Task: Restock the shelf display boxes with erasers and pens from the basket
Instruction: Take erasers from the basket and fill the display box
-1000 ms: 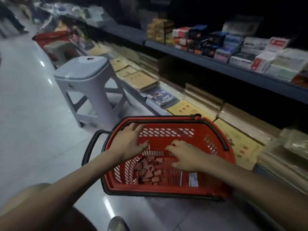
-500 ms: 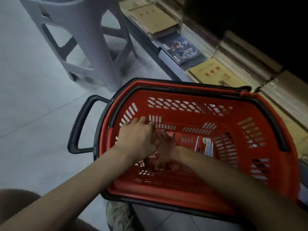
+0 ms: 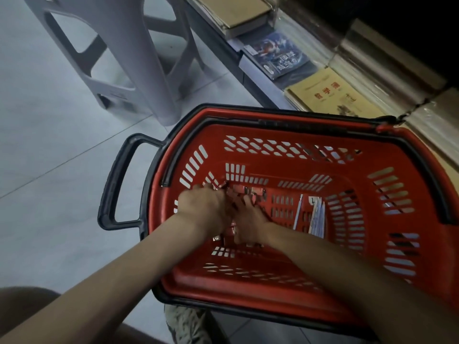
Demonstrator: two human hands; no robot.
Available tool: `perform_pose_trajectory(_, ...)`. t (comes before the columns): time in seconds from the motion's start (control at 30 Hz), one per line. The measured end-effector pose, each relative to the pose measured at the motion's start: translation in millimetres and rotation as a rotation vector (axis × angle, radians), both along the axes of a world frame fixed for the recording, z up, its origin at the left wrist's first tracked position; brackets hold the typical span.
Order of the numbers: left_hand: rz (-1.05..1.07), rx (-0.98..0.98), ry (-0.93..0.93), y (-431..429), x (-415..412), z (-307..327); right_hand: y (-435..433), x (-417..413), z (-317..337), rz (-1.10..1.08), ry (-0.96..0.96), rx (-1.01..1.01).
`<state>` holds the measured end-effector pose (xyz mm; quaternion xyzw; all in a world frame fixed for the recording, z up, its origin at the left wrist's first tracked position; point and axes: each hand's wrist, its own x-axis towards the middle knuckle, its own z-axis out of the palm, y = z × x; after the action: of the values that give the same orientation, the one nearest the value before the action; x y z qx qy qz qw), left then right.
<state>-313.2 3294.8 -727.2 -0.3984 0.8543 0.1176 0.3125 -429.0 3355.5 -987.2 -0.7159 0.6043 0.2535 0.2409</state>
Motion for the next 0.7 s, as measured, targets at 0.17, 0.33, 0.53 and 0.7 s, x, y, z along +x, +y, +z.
perform_pose_trajectory(0.17, -0.002, -0.012, 0.011, 0.0, 1.1, 8.7, 2.5, 5.2, 16.0, -0.014, -0.007, -0.081)
perform_pose_trajectory(0.33, 0.026, -0.012, 0.045, -2.4, -1.1, 13.2, 9.2, 7.4, 56.8, 0.0, 0.01, -0.161)
perform_pose_trajectory(0.53, 0.027, -0.006, 0.077, -3.2, 1.6, 15.2, 7.7, 0.9, 50.5, 0.201, 0.149, -0.161)
perform_pose_trajectory(0.7, 0.036, -0.03, 0.129, -6.0, 6.3, 10.0, 14.8, -18.5, 44.8, 0.285, 0.043, -0.161)
